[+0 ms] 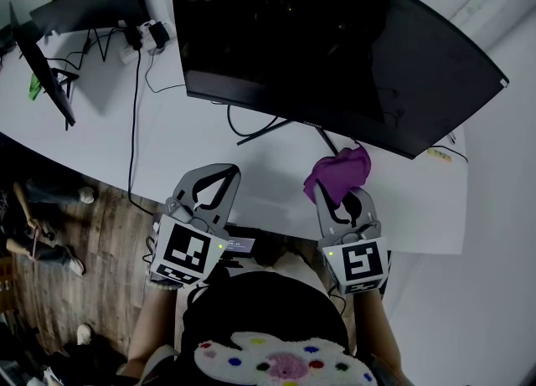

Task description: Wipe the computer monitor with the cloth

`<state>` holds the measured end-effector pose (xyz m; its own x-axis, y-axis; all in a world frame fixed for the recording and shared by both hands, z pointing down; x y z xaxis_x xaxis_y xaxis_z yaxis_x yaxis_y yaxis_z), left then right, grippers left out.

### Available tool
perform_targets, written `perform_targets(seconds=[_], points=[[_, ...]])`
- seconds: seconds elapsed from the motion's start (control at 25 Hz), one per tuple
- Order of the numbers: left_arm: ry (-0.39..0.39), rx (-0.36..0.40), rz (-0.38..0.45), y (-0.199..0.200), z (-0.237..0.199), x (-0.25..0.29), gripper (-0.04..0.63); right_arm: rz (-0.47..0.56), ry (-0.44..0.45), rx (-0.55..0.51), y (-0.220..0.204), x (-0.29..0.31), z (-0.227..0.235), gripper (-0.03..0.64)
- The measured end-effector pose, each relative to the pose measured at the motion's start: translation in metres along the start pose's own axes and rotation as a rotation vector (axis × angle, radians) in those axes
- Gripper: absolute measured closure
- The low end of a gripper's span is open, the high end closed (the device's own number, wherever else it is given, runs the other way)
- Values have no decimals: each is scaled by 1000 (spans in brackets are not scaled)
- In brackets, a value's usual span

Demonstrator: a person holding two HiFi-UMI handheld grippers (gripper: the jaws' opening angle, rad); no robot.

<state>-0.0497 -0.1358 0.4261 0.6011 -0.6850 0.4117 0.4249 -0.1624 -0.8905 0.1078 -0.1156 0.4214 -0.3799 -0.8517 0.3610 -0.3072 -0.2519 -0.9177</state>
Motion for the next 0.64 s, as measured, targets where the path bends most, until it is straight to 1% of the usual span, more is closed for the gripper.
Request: perform_targets(seconds=[0.64], points=[[4, 9, -2, -2, 0, -1, 589, -8, 5, -20, -1, 1, -6, 540]])
Point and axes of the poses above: the fingertips, and each gripper's own axes: x forward along the fingers, z to its right, y out of its top, the point moved 2 cm from there along -x, backward along the fingers, and after that the axes turned 3 degrees about -z, right-handed, at the moved point
